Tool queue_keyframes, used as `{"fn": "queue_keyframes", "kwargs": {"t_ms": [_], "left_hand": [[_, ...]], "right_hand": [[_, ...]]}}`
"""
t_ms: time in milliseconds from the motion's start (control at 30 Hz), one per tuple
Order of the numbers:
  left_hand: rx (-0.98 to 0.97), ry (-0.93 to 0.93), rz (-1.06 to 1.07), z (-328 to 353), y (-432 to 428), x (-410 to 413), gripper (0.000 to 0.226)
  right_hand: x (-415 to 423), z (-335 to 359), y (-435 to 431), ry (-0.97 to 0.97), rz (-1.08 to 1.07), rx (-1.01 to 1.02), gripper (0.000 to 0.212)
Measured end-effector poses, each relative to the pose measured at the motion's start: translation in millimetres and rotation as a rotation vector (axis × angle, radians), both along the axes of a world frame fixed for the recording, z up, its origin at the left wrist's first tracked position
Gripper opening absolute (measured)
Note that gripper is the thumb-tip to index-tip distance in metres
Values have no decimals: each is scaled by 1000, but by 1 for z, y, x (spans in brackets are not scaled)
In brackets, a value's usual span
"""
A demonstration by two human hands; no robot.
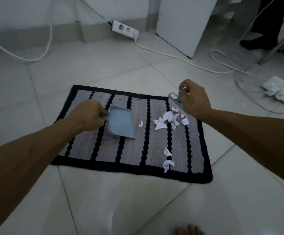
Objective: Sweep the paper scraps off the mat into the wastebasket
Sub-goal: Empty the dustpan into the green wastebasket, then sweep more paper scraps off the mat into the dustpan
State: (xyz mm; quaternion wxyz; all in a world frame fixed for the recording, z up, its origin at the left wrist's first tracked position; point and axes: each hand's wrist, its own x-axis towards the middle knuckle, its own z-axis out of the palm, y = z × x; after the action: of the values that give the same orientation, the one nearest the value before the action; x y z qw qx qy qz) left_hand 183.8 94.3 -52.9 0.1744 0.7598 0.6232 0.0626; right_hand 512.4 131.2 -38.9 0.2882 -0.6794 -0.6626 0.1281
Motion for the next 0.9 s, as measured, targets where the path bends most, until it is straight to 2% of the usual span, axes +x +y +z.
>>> {"fn": "queue_keyframes", "kwargs": {"t_ms": [167, 333, 567, 667, 800, 900], "left_hand": [[-24, -111, 72, -18, 4, -13, 34], [-79, -121, 95, -30, -1, -15, 32], [-99, -192, 87, -27, -5, 6, 39], [-118, -180, 78, -28, -11, 8, 39], [-128, -161, 50, -31, -16, 7, 38], [-140, -163, 40, -32, -20, 6, 38]], "right_hand": [[38, -30, -2, 20, -131, -43, 15], [-7, -43, -4, 4, -11, -61, 16], [-73, -35, -10, 80, 189, -56, 10], [-74, -25, -7, 126, 167, -27, 10], [-58, -22, -4, 38, 104, -3, 13], [-66, -33, -17, -2, 185, -61, 15]]}}
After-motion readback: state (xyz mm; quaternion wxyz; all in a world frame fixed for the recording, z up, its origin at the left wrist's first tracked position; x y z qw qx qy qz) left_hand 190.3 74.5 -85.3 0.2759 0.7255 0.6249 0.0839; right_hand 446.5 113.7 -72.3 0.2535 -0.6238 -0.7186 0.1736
